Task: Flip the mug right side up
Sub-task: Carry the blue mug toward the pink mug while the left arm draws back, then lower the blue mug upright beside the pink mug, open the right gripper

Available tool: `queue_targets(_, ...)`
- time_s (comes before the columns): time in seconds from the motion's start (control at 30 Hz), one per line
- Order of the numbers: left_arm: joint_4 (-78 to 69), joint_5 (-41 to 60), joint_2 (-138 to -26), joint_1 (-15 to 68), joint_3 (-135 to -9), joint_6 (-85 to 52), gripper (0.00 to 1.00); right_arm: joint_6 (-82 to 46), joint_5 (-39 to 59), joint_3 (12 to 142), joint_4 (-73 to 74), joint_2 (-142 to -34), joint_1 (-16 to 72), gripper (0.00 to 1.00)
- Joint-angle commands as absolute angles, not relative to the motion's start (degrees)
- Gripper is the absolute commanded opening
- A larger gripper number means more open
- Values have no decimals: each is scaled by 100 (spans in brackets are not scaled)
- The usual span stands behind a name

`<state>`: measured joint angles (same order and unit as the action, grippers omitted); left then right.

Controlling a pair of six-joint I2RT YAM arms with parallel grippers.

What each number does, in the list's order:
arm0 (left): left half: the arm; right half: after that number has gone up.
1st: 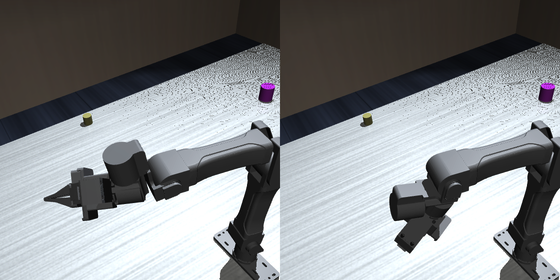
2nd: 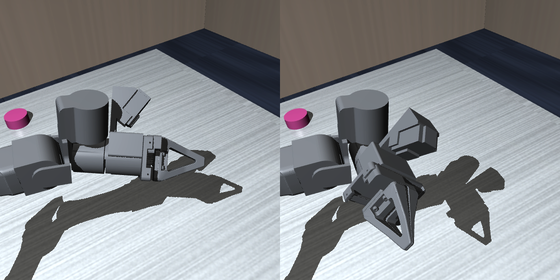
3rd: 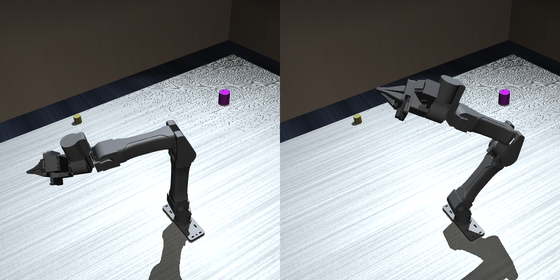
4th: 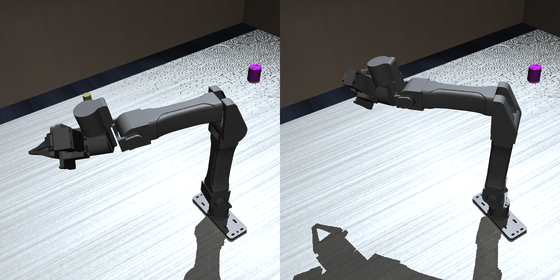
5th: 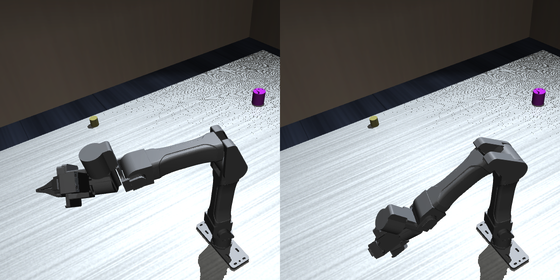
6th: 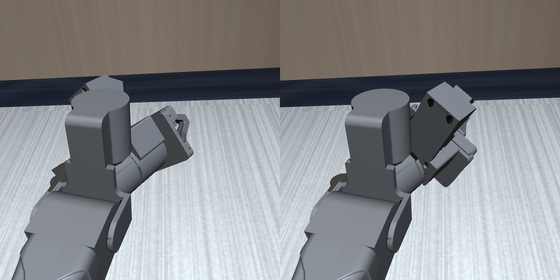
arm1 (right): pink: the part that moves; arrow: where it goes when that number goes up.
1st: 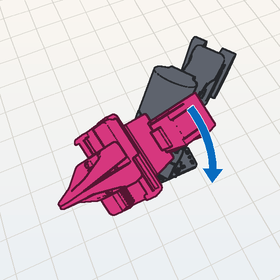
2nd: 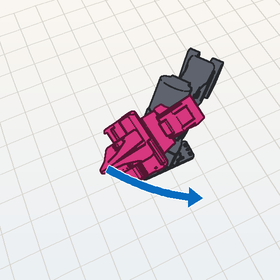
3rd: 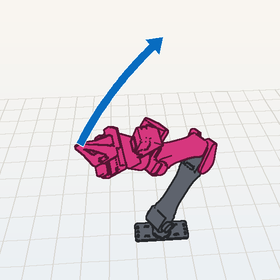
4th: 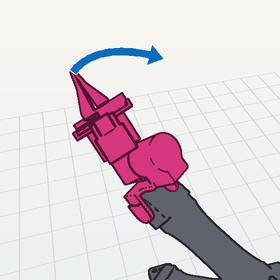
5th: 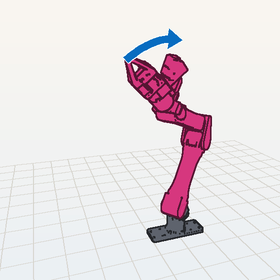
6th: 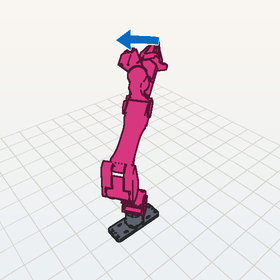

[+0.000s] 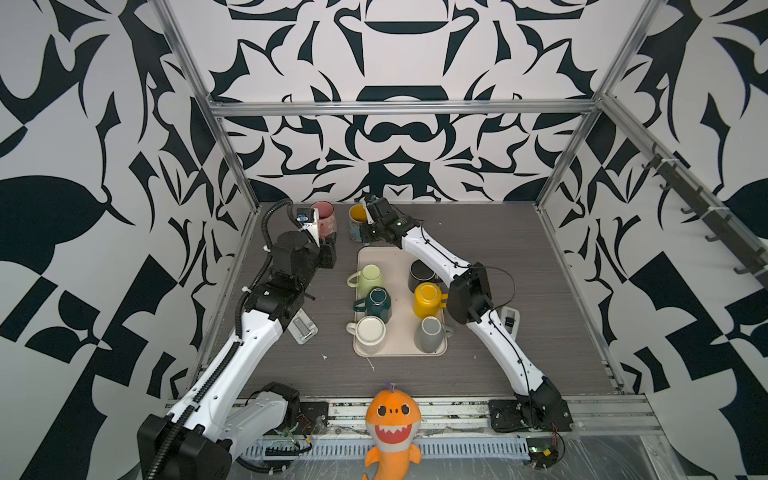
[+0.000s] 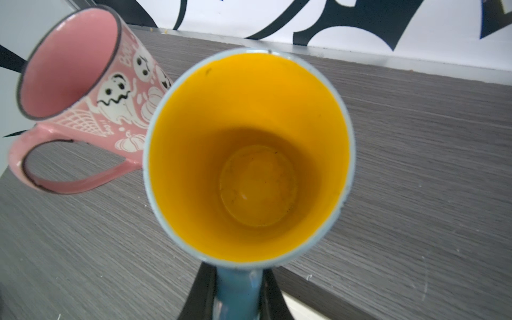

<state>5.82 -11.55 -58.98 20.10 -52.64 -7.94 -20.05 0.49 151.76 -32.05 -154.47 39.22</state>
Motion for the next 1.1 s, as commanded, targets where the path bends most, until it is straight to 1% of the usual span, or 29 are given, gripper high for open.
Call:
queue_targets(0.0, 622, -1207, -5783, 1964, -5177, -848, 55, -2058, 53, 15657, -2355, -15095, 3981, 0)
queue_targets(0.1, 641, -1214, -5775, 1953, -5160, -839, 55, -2064, 60, 15688, -2322, -15144, 3999, 4)
queue_targets(0.2, 668, -1233, -5766, 1952, -5155, -820, 55, -2083, 96, 15718, -2304, -15181, 4008, 12)
queue_targets(0.43, 676, -1269, -5757, 1947, -5118, -804, 55, -2129, 132, 15711, -2280, -15251, 4021, 22)
queue_targets(0.73, 686, -1292, -5766, 1949, -5105, -772, 55, -2182, 183, 15700, -2246, -15289, 4035, 28)
queue_targets(1.07, 686, -1293, -5750, 1937, -5080, -776, 55, -2280, 323, 15570, -2382, -15219, 4043, 29)
